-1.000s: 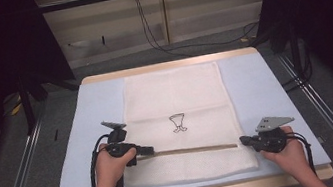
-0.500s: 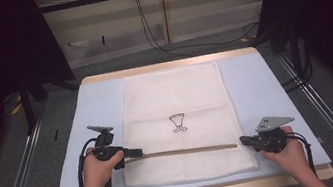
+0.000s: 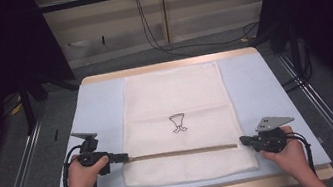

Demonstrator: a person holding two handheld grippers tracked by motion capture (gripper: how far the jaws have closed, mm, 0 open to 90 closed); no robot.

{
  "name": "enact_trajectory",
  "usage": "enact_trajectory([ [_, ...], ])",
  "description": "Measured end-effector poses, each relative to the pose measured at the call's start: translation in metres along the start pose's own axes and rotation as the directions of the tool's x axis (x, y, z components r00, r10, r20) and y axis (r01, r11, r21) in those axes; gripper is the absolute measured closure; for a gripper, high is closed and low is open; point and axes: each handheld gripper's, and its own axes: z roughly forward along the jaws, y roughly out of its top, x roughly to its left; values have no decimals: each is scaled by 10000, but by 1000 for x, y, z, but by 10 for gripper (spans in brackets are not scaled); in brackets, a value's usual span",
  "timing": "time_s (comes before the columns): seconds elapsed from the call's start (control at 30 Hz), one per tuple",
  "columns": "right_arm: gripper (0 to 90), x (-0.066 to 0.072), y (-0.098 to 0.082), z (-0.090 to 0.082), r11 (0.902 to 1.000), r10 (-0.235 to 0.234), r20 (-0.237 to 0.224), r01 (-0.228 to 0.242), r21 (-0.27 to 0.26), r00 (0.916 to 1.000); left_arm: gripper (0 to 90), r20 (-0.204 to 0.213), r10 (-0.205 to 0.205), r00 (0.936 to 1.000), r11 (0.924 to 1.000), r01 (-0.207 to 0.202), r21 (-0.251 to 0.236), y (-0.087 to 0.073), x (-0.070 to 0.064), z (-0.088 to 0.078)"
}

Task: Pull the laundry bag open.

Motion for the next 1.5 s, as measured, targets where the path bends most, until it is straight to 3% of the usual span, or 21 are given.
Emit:
enact_trajectory([
  [0.23,900,0,0,0,10000,-35,6,35,18,10000,865,-121,-205,9997,9997,204,-106,-4,13,-7],
  [0.3,900,0,0,0,10000,-28,4,28,18,10000,900,-1142,-120,9934,9997,96,-208,-5,15,-11],
  [0.4,900,0,0,0,10000,-51,20,51,12,10000,900,-717,-364,9968,9983,330,-474,-9,24,-22],
  [0.47,900,0,0,0,10000,-40,13,40,21,10000,900,-855,-341,9958,9986,305,-435,-11,26,-26],
  [0.73,900,1,0,0,10000,-64,41,64,9,10000,868,-399,-149,9991,9958,112,-912,-9,16,-24],
  [0.9,900,0,0,0,10000,-65,31,65,9,10000,793,-223,-39,9997,9978,25,-657,-9,11,-15],
  [1.0,900,1,0,0,10000,-43,33,43,16,10000,764,-262,-180,9995,9976,162,-674,-9,8,-10],
  [1.13,900,1,0,0,10000,-52,29,52,28,10000,724,-174,-340,9993,9992,336,-233,-9,9,0],
  [1.33,900,0,0,0,10000,-45,18,45,36,10000,731,-172,-361,9992,9990,356,-265,-6,7,6],
  [1.5,900,0,0,0,10000,-91,28,91,29,10000,856,-145,-481,9987,9987,478,-185,-4,8,12],
])
